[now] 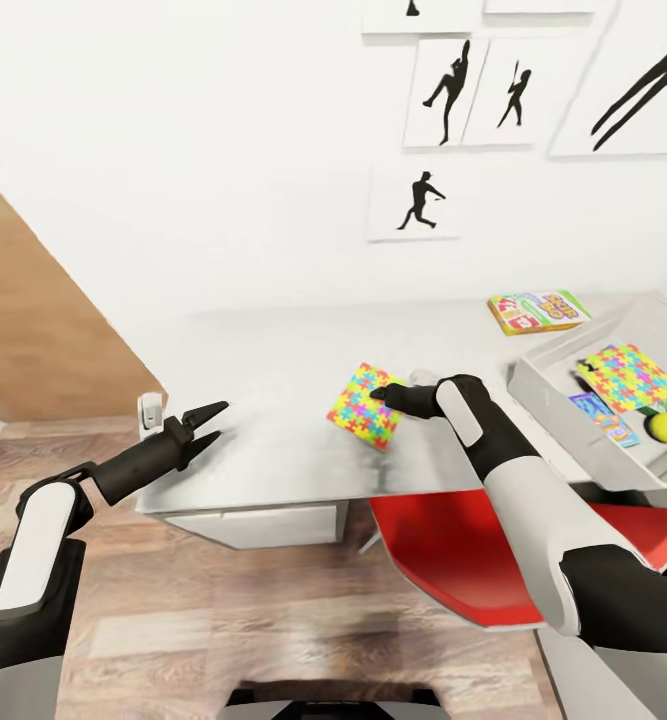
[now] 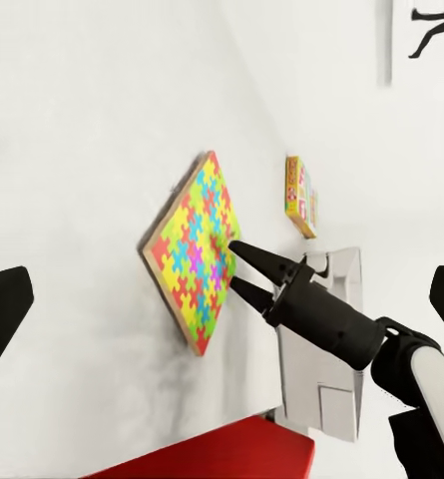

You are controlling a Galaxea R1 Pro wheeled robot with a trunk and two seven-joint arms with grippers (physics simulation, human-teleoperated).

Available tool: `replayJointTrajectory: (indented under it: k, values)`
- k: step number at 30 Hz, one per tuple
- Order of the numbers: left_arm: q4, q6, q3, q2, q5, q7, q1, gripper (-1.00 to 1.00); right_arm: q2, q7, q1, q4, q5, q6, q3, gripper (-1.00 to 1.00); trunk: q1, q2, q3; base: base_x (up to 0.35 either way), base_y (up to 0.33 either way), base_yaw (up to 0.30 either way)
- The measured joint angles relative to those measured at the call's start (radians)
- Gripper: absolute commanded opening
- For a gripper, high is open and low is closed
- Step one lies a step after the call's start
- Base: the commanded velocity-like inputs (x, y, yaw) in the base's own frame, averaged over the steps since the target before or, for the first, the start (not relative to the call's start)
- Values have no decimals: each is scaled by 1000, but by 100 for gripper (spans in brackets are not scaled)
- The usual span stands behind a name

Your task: Put all the toys in the child's room - the three board games (two on the bed and one on the table), the two jigsaw puzzles on the table, and the tennis ball on the table - inside the toy box on the table in the child's room.

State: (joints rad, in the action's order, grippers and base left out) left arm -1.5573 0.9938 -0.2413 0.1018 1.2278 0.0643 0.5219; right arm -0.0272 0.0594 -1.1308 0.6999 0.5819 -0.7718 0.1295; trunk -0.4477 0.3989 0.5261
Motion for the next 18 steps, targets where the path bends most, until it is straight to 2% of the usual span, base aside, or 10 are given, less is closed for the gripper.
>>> replayJointTrajectory:
  k: [10,18]
  values:
    - [0,0,-1,1,0,0,0,100,0,0,1,5,-2,0,0,100,-1,0,0,0,0,279]
    - [0,0,-1,1,0,0,0,100,1,0,2,7,12,1,0,100,-2,0,0,0,0,291]
